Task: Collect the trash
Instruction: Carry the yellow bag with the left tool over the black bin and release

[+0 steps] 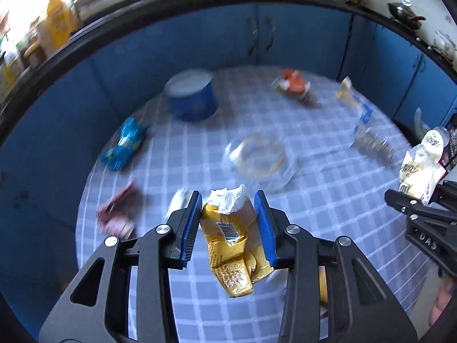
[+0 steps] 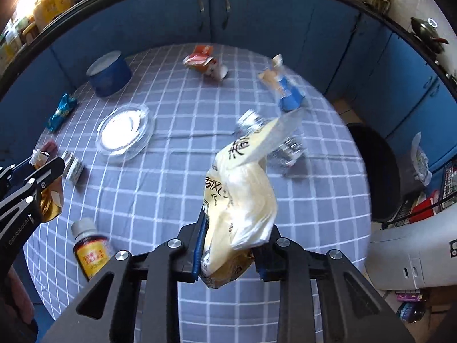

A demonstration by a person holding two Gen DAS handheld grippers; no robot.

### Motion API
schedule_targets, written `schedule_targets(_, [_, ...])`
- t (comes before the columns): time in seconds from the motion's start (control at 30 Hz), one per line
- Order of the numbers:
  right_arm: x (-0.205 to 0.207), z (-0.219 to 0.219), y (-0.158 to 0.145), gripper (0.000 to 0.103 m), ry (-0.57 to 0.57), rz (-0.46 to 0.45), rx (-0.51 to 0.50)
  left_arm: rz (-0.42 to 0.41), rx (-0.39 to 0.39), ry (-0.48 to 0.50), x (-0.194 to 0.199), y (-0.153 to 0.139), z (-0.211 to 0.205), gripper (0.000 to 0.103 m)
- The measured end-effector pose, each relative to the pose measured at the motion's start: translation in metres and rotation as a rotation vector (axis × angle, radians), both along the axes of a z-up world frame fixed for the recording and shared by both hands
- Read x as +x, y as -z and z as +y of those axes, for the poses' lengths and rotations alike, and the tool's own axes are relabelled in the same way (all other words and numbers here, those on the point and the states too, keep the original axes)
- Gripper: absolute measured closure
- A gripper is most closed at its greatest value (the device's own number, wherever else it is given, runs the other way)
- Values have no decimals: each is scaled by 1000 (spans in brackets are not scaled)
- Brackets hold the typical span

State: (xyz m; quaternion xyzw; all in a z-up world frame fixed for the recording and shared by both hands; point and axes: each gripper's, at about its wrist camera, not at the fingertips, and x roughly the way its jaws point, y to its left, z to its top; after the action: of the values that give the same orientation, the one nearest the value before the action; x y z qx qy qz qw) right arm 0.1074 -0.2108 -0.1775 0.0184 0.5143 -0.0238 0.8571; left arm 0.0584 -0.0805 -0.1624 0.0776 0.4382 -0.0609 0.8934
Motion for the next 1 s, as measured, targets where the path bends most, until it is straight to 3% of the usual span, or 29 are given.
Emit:
schedule_targets(0.43, [46,-139,-48,76,263,-106,-110,-106,-64,141,54,-58,-116,64])
schedule_targets(0.63, [58,-180,-51,73,332,-90,-145,-123,-82,212,65,-74,-161,64])
schedule_targets(0.67, [59,-184,-50,70,335,-82,-159,-127,-83,224,67,-77,-167,64])
schedule_targets(0.7, [61,-187,-50,57,341,-79,-193,-129,-83,231,67,-79,-170,64])
schedule_targets(0.73, [61,-190,-52,36,351,-89,-233,-132,-84,240,67,-81,-173,64])
schedule_targets(0.8, [60,-193,-56,15,369,-122,-263,-137,-86,255,68,-84,-181,64])
schedule_targets(1.0, [58,-203,-58,15,401,-127,-265,-123,-99,292,72,-86,-202,64])
